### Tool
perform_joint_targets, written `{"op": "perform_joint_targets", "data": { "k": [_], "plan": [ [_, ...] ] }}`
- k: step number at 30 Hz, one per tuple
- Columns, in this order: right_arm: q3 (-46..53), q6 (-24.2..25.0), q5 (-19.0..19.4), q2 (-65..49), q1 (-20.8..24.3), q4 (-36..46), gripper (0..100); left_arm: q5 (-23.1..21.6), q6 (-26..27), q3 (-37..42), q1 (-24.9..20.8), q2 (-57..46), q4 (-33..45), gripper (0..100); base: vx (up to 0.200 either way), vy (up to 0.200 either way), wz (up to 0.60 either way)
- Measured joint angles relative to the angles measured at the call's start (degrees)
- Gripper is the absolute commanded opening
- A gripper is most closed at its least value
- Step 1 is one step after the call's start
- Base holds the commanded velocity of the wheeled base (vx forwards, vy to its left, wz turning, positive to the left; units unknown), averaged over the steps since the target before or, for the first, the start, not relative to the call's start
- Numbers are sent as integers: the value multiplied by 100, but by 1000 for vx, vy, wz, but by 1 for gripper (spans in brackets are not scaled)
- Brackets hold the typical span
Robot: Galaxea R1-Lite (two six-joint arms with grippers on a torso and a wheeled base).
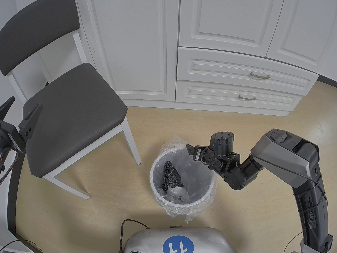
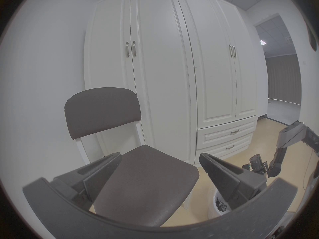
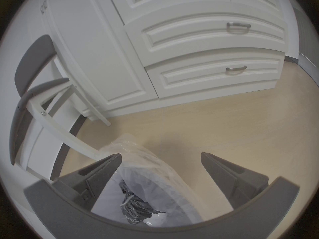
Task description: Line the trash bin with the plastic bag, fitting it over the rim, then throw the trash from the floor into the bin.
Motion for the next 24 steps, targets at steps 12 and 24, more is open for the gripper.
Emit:
{"op": "perform_joint_targets", "data": {
  "k": [12, 24],
  "plan": [
    [-477, -40, -11, 408, -328, 187, 100, 0, 2, 9, -6, 28, -4, 100, 0, 0, 0],
    [-560, -20, 67, 507, -517, 550, 100, 0, 2, 9, -6, 30, -4, 100, 0, 0, 0]
  ]
}}
